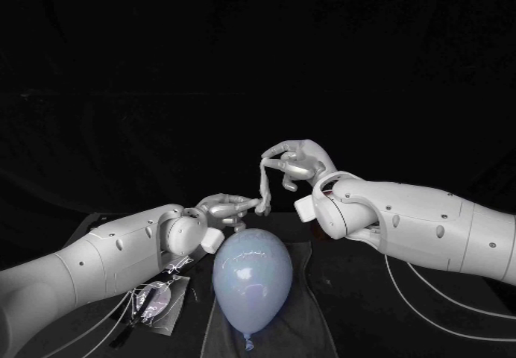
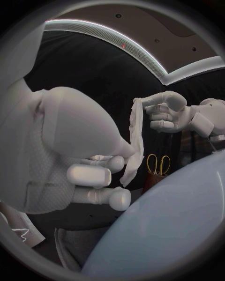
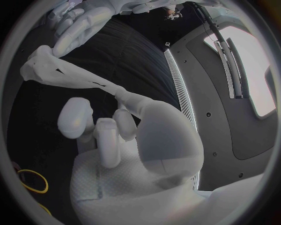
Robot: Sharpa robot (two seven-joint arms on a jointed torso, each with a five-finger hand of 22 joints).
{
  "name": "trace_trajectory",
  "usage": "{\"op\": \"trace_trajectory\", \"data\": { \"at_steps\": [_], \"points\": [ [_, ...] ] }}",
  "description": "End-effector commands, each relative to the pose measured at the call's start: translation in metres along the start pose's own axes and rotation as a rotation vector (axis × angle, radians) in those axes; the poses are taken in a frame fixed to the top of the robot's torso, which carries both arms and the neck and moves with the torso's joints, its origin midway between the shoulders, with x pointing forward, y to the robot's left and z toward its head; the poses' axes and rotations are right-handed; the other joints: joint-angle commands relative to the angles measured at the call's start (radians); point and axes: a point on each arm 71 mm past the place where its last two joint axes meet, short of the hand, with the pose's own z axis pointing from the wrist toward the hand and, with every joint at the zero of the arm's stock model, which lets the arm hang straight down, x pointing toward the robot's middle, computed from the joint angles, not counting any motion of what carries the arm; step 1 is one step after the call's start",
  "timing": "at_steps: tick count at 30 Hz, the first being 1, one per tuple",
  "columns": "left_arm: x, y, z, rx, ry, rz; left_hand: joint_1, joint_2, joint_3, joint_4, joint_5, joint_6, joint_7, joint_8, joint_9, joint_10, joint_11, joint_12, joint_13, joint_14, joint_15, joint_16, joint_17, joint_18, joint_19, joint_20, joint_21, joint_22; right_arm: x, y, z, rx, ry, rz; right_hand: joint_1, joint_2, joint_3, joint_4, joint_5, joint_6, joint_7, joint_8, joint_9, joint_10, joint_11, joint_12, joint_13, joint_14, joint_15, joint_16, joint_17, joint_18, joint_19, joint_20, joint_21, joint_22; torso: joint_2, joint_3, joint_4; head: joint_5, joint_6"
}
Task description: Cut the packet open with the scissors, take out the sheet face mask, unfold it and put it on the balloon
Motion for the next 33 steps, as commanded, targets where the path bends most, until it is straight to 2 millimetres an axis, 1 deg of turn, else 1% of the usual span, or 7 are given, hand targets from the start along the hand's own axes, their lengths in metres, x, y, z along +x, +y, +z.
{"op": "trace_trajectory", "data": {
  "at_steps": [1, 3, 9, 16, 21, 27, 33],
  "points": [
    [0.0019, 0.0000, 0.0002, -0.008, 0.007, 0.045, -0.012, -0.020, -0.017, 0.007, -0.001, -0.001, 0.012, 0.002, 0.002, 0.011, 0.003, 0.011, 0.007, 0.003, 0.003, 0.004, -0.002, -0.019, 0.005, -0.003, 0.005, 0.000, -0.0002, 0.0017, 0.0000, -0.016, 0.002, -0.006, -0.009, 0.004, 0.004, 0.001, 0.003, 0.007, 0.001, 0.004, 0.001, -0.001, 0.002, 0.002, 0.001, 0.080, 0.000, 0.003, 0.161, 0.016, -0.004, 0.003, -0.003, 0.130, 0.000, 0.0000, 0.0006, 0.001, 0.000],
    [0.0014, 0.0009, 0.0003, -0.020, -0.005, 0.071, -0.025, -0.027, -0.029, 0.018, -0.001, -0.004, 0.015, 0.003, 0.002, 0.012, 0.005, 0.013, 0.008, 0.002, 0.005, 0.004, -0.004, -0.019, 0.005, -0.001, 0.004, 0.000, 0.0000, 0.0018, -0.0002, -0.016, 0.002, -0.006, -0.009, 0.004, 0.004, 0.001, 0.003, 0.007, 0.001, 0.004, 0.001, -0.001, 0.002, 0.002, 0.001, 0.080, 0.000, 0.003, 0.161, 0.016, -0.004, 0.003, -0.003, 0.130, 0.000, -0.0005, 0.0005, 0.000, 0.001],
    [0.0010, 0.0022, 0.0007, -0.041, -0.026, 0.124, -0.036, -0.036, -0.046, 0.030, -0.001, -0.013, 0.021, 0.000, 0.001, 0.012, 0.010, 0.016, 0.011, 0.000, 0.009, 0.003, -0.008, -0.018, 0.004, 0.002, 0.001, -0.001, 0.0013, 0.0027, -0.0011, -0.019, 0.007, -0.004, -0.009, 0.004, 0.004, 0.001, 0.003, 0.007, 0.001, 0.004, 0.001, -0.001, 0.002, 0.002, 0.001, 0.080, 0.000, 0.003, 0.161, 0.016, -0.004, 0.003, -0.003, 0.130, 0.000, -0.0001, 0.0008, 0.001, 0.001],
    [0.0008, 0.0030, 0.0011, -0.055, -0.040, 0.148, -0.054, -0.039, -0.074, 0.054, -0.002, -0.025, 0.027, -0.003, -0.001, 0.011, 0.017, 0.022, 0.014, 0.000, 0.015, 0.003, -0.010, -0.018, 0.004, 0.006, -0.002, -0.002, 0.0029, 0.0038, -0.0024, -0.020, 0.012, 0.000, -0.010, 0.004, 0.004, 0.000, 0.003, 0.006, 0.002, 0.005, 0.002, -0.001, 0.002, 0.002, 0.001, 0.079, 0.000, 0.003, 0.160, 0.016, -0.004, 0.003, -0.003, 0.130, 0.000, 0.0000, -0.0002, 0.002, 0.000],
    [0.0015, 0.0035, 0.0016, -0.064, -0.042, 0.166, -0.053, -0.038, -0.077, 0.056, -0.001, -0.027, 0.028, -0.004, -0.001, 0.013, 0.017, 0.024, 0.017, 0.001, 0.015, 0.003, -0.007, -0.018, 0.006, 0.007, 0.001, -0.001, 0.0045, 0.0050, -0.0037, -0.024, 0.017, 0.004, -0.010, 0.004, 0.004, 0.000, 0.003, 0.006, 0.002, 0.005, 0.002, -0.001, 0.002, 0.002, 0.001, 0.079, 0.000, 0.003, 0.160, 0.016, -0.004, 0.003, -0.003, 0.130, 0.000, -0.0003, 0.0000, 0.003, -0.001],
    [0.0032, 0.0036, 0.0023, -0.066, -0.038, 0.180, -0.015, -0.017, -0.072, 0.051, -0.001, -0.022, 0.026, 0.000, -0.002, 0.019, 0.015, 0.031, 0.027, 0.007, 0.014, 0.005, 0.004, -0.018, 0.010, 0.008, 0.005, 0.001, 0.0054, 0.0056, -0.0040, -0.025, 0.019, 0.006, -0.010, 0.004, 0.004, 0.000, 0.003, 0.006, 0.002, 0.005, 0.002, -0.001, 0.002, 0.002, 0.001, 0.079, 0.000, 0.003, 0.160, 0.016, -0.004, 0.003, -0.003, 0.130, 0.000, -0.0005, -0.0001, 0.004, -0.002],
    [0.0036, 0.0025, 0.0029, -0.052, -0.047, 0.172, 0.036, 0.011, -0.051, 0.038, -0.001, -0.006, 0.017, 0.003, -0.005, 0.038, 0.006, 0.040, 0.047, 0.020, 0.008, 0.007, 0.030, -0.020, 0.018, 0.005, 0.016, 0.007, 0.0057, 0.0055, -0.0041, -0.022, 0.021, 0.007, -0.010, 0.004, 0.004, 0.000, 0.003, 0.006, 0.002, 0.005, 0.002, -0.001, 0.002, 0.002, 0.001, 0.079, 0.000, 0.003, 0.160, 0.016, -0.004, 0.003, -0.003, 0.130, 0.000, -0.0010, -0.0002, 0.005, -0.002]
  ]
}}
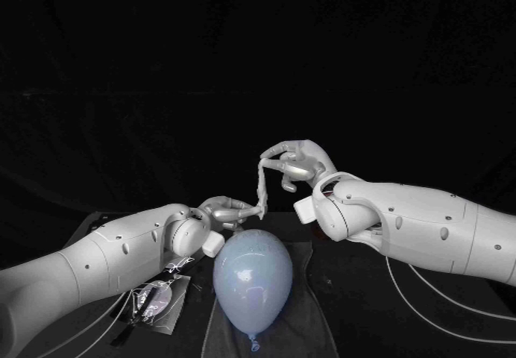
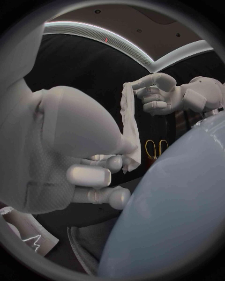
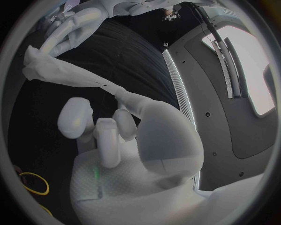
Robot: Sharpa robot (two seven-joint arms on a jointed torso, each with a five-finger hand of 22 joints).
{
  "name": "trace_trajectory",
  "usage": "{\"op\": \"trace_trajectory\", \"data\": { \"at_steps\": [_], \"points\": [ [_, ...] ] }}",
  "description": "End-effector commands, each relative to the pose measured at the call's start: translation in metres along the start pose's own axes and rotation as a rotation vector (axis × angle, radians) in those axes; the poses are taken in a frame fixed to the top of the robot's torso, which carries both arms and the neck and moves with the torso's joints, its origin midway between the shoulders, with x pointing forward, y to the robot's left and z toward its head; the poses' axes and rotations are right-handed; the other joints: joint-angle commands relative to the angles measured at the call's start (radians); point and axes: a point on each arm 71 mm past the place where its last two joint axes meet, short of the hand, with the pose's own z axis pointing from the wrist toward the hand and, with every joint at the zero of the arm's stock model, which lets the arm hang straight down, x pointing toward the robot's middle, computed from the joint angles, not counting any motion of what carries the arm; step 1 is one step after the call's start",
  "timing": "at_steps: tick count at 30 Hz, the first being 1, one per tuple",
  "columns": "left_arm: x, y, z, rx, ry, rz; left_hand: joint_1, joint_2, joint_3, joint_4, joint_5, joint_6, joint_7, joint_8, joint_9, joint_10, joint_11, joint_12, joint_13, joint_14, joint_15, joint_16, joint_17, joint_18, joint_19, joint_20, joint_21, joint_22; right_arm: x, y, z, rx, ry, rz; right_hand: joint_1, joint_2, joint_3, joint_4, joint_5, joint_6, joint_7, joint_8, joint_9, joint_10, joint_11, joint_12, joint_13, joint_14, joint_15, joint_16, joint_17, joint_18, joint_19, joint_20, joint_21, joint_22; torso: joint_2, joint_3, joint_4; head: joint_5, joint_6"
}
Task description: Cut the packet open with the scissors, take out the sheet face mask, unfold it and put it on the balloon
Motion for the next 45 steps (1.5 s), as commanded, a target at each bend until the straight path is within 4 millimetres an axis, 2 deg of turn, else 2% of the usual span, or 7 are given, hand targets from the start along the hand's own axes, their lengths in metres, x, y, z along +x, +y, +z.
{"op": "trace_trajectory", "data": {
  "at_steps": [1, 7, 9, 19, 21, 29, 45],
  "points": [
    [0.002, -0.002, 0.001, 0.014, -0.008, 0.003, 0.024, 0.011, 0.015, -0.007, -0.001, 0.012, -0.006, 0.004, -0.002, 0.017, -0.002, 0.008, 0.013, 0.011, -0.003, 0.008, 0.015, -0.020, 0.011, -0.001, 0.011, 0.005, 0.001, 0.002, 0.000, -0.015, 0.004, -0.003, -0.006, 0.000, 0.006, 0.002, 0.003, 0.006, -0.002, 0.002, 0.000, -0.001, 0.002, 0.002, 0.001, 0.080, 0.000, 0.007, 0.161, 0.016, -0.004, 0.003, -0.003, 0.130, 0.000, -0.0008, 0.0002, 0.000, 0.000],
    [0.000, -0.004, 0.001, 0.051, -0.037, -0.039, 0.097, 0.066, 0.098, -0.038, 0.000, 0.065, -0.035, 0.021, -0.001, 0.082, -0.028, 0.033, 0.082, 0.049, -0.026, 0.015, 0.093, -0.028, 0.038, -0.018, 0.051, 0.025, 0.000, 0.001, 0.000, -0.012, 0.003, -0.004, -0.006, 0.000, 0.006, 0.002, 0.003, 0.006, -0.002, 0.002, 0.000, -0.001, 0.002, 0.002, 0.001, 0.080, 0.000, 0.007, 0.161, 0.016, -0.004, 0.003, -0.003, 0.130, -0.001, -0.0007, 0.0006, 0.001, -0.002],
    [-0.001, -0.006, 0.001, 0.069, -0.051, -0.053, 0.099, 0.068, 0.123, -0.043, 0.000, 0.071, -0.038, 0.027, 0.003, 0.107, -0.033, 0.039, 0.104, 0.061, -0.032, 0.017, 0.118, -0.032, 0.054, -0.024, 0.074, 0.037, -0.001, 0.001, 0.001, -0.010, 0.001, -0.005, -0.006, 0.000, 0.006, 0.002, 0.003, 0.006, -0.002, 0.002, 0.000, -0.001, 0.002, 0.002, 0.001, 0.080, 0.000, 0.007, 0.161, 0.016, -0.004, 0.003, -0.003, 0.130, 0.000, -0.0005, 0.0007, 0.001, -0.001],
    [-0.009, -0.011, -0.004, 0.161, -0.107, -0.094, -0.002, -0.041, 0.399, -0.081, 0.000, 0.075, -0.045, 0.059, 0.050, 0.181, -0.044, 0.029, 0.155, 0.086, -0.044, 0.014, 0.162, -0.040, 0.079, -0.041, 0.114, 0.061, -0.012, -0.004, 0.003, 0.001, -0.028, -0.018, -0.006, 0.000, 0.006, 0.002, 0.003, 0.006, -0.002, 0.002, 0.000, -0.001, 0.002, 0.002, 0.001, 0.080, 0.000, 0.007, 0.161, 0.016, -0.004, 0.003, -0.003, 0.130, 0.000, -0.0005, 0.0002, 0.001, -0.002],
    [-0.012, -0.011, -0.006, 0.171, -0.113, -0.096, -0.073, -0.083, 0.524, -0.123, -0.001, 0.075, -0.046, 0.065, 0.069, 0.191, -0.051, 0.025, 0.167, 0.088, -0.042, 0.012, 0.167, -0.040, 0.081, -0.043, 0.117, 0.065, -0.016, -0.006, 0.005, 0.006, -0.037, -0.022, -0.007, 0.000, 0.006, 0.001, 0.003, 0.006, -0.001, 0.003, 0.001, 0.000, 0.002, 0.004, 0.003, 0.079, 0.000, 0.007, 0.161, 0.016, -0.003, 0.003, -0.002, 0.130, 0.000, -0.0001, 0.0003, 0.000, -0.003],
    [-0.030, -0.016, -0.021, 0.217, -0.142, -0.073, -0.158, -0.104, 0.631, -0.193, 0.001, 0.079, -0.050, 0.073, 0.091, 0.199, -0.048, 0.024, 0.182, 0.095, -0.049, 0.012, 0.184, -0.042, 0.085, -0.045, 0.127, 0.073, -0.035, -0.022, 0.008, 0.040, -0.083, -0.056, -0.007, 0.000, 0.006, 0.001, 0.003, 0.006, -0.001, 0.003, 0.001, -0.001, 0.002, 0.003, 0.002, 0.079, 0.000, 0.006, 0.160, 0.016, -0.004, 0.003, -0.003, 0.130, -0.002, 0.0000, 0.0012, -0.002, -0.003],
    [-0.050, -0.070, -0.046, 0.361, -0.153, 0.218, -0.187, -0.107, 0.677, -0.233, 0.001, 0.082, -0.050, 0.075, 0.095, 0.199, -0.050, 0.025, 0.188, 0.100, -0.050, 0.014, 0.199, -0.044, 0.093, -0.047, 0.142, 0.082, -0.062, -0.053, 0.011, 0.088, -0.121, -0.266, -0.007, -0.001, 0.006, 0.000, 0.003, 0.005, -0.002, 0.003, 0.001, -0.001, 0.002, 0.003, 0.002, 0.079, 0.000, 0.007, 0.160, 0.016, -0.004, 0.003, -0.003, 0.130, -0.001, 0.0002, 0.0002, 0.006, -0.003]
  ]
}}
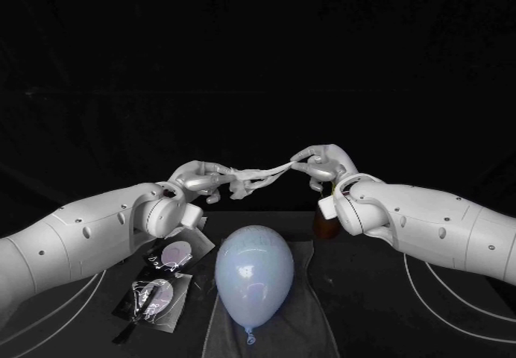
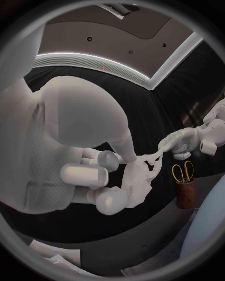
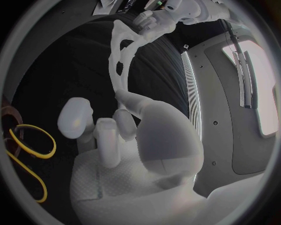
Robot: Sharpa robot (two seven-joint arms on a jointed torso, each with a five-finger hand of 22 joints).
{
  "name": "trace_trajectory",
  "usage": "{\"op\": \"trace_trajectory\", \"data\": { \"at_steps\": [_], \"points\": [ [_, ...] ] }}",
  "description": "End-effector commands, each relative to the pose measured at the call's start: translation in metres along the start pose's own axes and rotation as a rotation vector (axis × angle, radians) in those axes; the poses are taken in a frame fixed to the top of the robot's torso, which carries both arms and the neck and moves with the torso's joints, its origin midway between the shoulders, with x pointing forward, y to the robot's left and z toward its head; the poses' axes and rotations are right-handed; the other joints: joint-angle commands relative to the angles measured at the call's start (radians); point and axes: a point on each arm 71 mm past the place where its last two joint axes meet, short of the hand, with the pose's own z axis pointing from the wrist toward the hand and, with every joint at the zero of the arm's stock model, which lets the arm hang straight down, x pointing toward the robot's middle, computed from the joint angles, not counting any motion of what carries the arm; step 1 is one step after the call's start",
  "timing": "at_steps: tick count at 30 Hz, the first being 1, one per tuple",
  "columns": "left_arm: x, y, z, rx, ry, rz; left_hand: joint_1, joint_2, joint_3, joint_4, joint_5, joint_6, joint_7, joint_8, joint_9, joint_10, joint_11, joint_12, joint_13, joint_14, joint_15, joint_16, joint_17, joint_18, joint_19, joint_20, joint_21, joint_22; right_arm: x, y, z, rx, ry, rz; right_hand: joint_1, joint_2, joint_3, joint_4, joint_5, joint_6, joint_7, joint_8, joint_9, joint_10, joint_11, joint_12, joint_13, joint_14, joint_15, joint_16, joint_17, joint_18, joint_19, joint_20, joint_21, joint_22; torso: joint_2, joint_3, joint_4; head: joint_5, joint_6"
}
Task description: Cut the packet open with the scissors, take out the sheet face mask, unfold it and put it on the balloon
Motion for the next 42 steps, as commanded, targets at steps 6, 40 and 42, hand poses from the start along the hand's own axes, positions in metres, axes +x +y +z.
{"op": "trace_trajectory", "data": {
  "at_steps": [6, 40, 42],
  "points": [
    [0.003, -0.024, -0.002, 0.131, 0.042, 0.180, -0.015, -0.001, 0.017, -0.011, 0.005, 0.009, -0.001, 0.001, 0.088, 0.033, -0.035, -0.004, -0.002, 0.044, -0.008, 0.002, 0.087, -0.021, 0.010, -0.001, 0.011, 0.057, -0.005, -0.014, 0.006, 0.056, 0.038, -0.161, -0.007, -0.002, 0.006, 0.000, 0.005, 0.007, -0.003, 0.002, 0.002, -0.001, 0.002, 0.003, 0.001, 0.079, 0.000, 0.005, 0.159, 0.017, -0.006, 0.003, -0.008, 0.129, 0.001, 0.0003, -0.0011, 0.004, -0.001],
    [-0.001, -0.054, -0.015, 0.160, 0.066, 0.272, -0.040, -0.003, 0.051, -0.040, 0.005, 0.016, 0.001, 0.000, 0.088, 0.035, -0.034, -0.011, -0.011, 0.051, -0.008, 0.004, 0.102, -0.028, 0.034, -0.004, 0.047, 0.073, 0.020, -0.010, -0.025, 0.033, 0.169, -0.048, -0.008, -0.002, 0.007, -0.001, 0.005, 0.007, -0.003, 0.003, 0.002, -0.002, 0.002, 0.002, 0.000, 0.079, 0.000, 0.005, 0.159, 0.018, -0.006, 0.003, -0.011, 0.128, -0.002, 0.0017, -0.0013, 0.003, 0.004],
    [-0.002, -0.054, -0.017, 0.153, 0.062, 0.260, -0.042, -0.003, 0.054, -0.043, 0.005, 0.016, 0.001, 0.000, 0.088, 0.036, -0.034, -0.011, -0.012, 0.052, -0.008, 0.004, 0.102, -0.029, 0.036, -0.004, 0.049, 0.075, 0.020, -0.007, -0.030, 0.023, 0.175, -0.016, -0.008, -0.002, 0.007, -0.001, 0.005, 0.007, -0.003, 0.003, 0.002, -0.002, 0.002, 0.002, 0.000, 0.079, 0.000, 0.005, 0.159, 0.018, -0.006, 0.003, -0.011, 0.128, -0.004, 0.0014, -0.0015, 0.004, 0.004]
  ]
}}
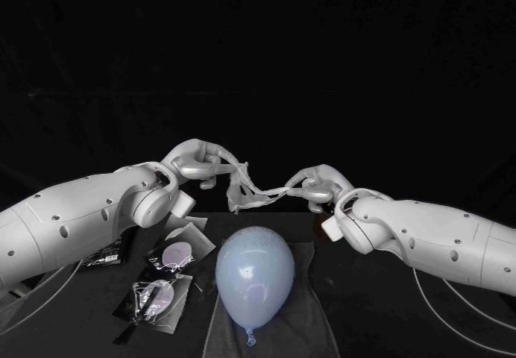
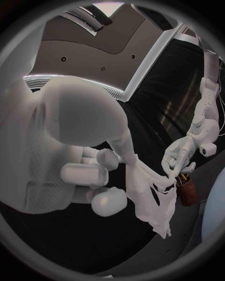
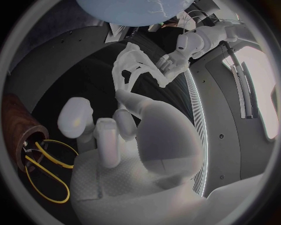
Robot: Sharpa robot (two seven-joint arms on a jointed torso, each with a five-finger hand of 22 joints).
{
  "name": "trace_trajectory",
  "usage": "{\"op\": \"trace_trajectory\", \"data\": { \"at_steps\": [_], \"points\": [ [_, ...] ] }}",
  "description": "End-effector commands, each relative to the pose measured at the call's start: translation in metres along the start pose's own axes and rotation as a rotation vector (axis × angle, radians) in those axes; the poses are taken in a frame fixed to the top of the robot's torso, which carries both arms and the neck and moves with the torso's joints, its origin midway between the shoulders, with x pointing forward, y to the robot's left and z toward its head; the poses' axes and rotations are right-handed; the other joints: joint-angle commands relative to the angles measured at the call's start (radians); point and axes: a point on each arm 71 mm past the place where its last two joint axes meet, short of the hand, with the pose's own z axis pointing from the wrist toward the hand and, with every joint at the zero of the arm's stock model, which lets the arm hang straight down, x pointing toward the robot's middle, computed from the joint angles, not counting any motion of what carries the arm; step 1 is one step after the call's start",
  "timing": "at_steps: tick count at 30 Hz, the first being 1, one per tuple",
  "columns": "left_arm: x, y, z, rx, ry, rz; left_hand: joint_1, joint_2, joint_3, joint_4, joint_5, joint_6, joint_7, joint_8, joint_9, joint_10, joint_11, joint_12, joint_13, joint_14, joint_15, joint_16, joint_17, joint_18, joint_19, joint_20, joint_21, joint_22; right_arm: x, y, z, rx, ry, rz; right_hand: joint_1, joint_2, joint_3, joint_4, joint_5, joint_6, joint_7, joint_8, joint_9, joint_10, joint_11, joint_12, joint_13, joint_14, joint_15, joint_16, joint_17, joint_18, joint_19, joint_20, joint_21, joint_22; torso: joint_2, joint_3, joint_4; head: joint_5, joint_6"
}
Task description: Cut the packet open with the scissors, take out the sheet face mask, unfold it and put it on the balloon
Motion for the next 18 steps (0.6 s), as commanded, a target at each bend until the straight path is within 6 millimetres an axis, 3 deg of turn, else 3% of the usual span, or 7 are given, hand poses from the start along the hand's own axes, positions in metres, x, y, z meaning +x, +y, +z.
{"op": "trace_trajectory", "data": {
  "at_steps": [1, 10, 18],
  "points": [
    [0.001, -0.001, -0.002, -0.016, -0.001, -0.012, -0.010, -0.002, 0.007, -0.001, 0.006, 0.005, 0.000, 0.005, 0.082, 0.005, -0.004, -0.004, 0.000, 0.052, -0.009, 0.006, 0.102, -0.014, 0.010, 0.000, 0.006, 0.076, -0.001, 0.007, -0.005, -0.047, -0.012, 0.073, -0.008, -0.002, 0.008, 0.000, 0.003, 0.006, 0.002, 0.003, 0.001, -0.002, 0.002, 0.002, 0.002, 0.079, 0.000, 0.005, 0.159, 0.018, -0.006, 0.003, -0.005, 0.128, -0.003, -0.0004, -0.0006, 0.000, 0.002],
    [-0.001, -0.004, -0.017, -0.036, -0.004, -0.072, -0.013, -0.002, 0.011, -0.004, 0.006, 0.006, 0.001, 0.005, 0.082, 0.006, -0.003, -0.005, 0.000, 0.052, -0.009, 0.005, 0.102, -0.014, 0.010, 0.000, 0.006, 0.076, -0.008, 0.014, -0.021, -0.054, 0.017, 0.130, -0.008, -0.002, 0.008, 0.000, 0.003, 0.006, 0.002, 0.003, 0.001, -0.002, 0.002, 0.002, 0.002, 0.079, 0.000, 0.004, 0.157, 0.018, -0.007, 0.003, -0.007, 0.128, -0.013, -0.0031, 0.0000, 0.004, 0.003],
    [-0.001, -0.015, -0.039, -0.043, 0.002, -0.128, -0.020, -0.004, 0.015, -0.008, 0.006, 0.007, 0.001, 0.006, 0.082, 0.009, -0.003, -0.004, 0.002, 0.054, -0.008, 0.006, 0.105, -0.015, 0.013, 0.000, 0.009, 0.077, -0.012, 0.019, -0.040, -0.053, 0.060, 0.181, -0.008, -0.001, 0.008, 0.000, 0.003, 0.006, 0.002, 0.003, 0.001, -0.002, 0.002, 0.002, 0.002, 0.079, 0.000, 0.004, 0.158, 0.018, -0.007, 0.003, -0.007, 0.127, -0.034, 0.0017, 0.0053, 0.010, -0.012]
  ]
}}
